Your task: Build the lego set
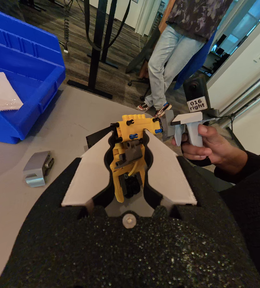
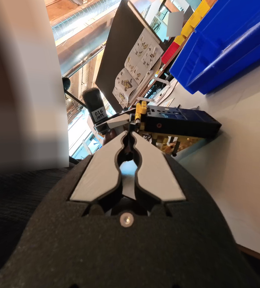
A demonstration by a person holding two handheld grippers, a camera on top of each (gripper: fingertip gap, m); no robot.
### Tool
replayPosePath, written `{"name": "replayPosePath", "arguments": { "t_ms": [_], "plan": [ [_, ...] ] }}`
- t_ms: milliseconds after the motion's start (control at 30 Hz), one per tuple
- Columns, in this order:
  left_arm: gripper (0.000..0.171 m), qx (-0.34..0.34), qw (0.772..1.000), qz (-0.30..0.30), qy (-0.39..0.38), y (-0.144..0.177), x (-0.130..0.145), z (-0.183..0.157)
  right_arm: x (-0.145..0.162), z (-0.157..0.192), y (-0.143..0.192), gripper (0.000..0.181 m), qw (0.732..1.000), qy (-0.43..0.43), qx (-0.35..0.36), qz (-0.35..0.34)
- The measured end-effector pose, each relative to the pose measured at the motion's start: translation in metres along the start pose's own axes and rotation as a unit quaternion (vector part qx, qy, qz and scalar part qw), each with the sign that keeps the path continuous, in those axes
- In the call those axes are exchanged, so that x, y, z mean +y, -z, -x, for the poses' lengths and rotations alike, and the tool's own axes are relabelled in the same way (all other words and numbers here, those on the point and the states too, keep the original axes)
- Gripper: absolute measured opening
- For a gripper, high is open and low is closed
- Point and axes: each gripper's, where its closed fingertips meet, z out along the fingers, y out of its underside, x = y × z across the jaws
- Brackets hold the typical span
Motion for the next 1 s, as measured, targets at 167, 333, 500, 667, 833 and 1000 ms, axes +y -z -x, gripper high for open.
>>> {"name": "replayPosePath", "arguments": {
  "t_ms": [167, 333, 500, 667, 833, 1000],
  "plan": [
    [0.034, -0.003, 1.0, 0.005, -0.006, 0.0, 0.0, 0.0, -0.001, -0.001, 0.0, 0.0, 0.999, -0.035, -0.016, 0.011],
    [0.033, -0.009, 1.0, 0.015, -0.021, 0.001, 0.001, 0.0, -0.002, -0.002, 0.0, 0.0, 0.998, -0.05, -0.018, 0.023],
    [0.033, -0.01, 0.999, 0.02, -0.025, 0.001, 0.001, 0.0, -0.001, -0.003, -0.001, 0.0, 0.998, -0.027, -0.003, 0.057],
    [0.033, -0.009, 0.999, 0.021, -0.023, 0.002, 0.0, 0.003, -0.002, -0.004, -0.004, 0.0, 0.995, -0.026, -0.013, 0.091],
    [0.033, -0.015, 0.999, 0.027, -0.034, 0.004, 0.0, 0.006, -0.002, -0.005, -0.007, 0.0, 0.99, -0.022, -0.018, 0.14],
    [0.033, -0.012, 0.999, 0.03, -0.032, 0.005, 0.0, 0.008, -0.004, -0.006, -0.01, 0.0, 0.987, -0.074, -0.05, 0.136]
  ]
}}
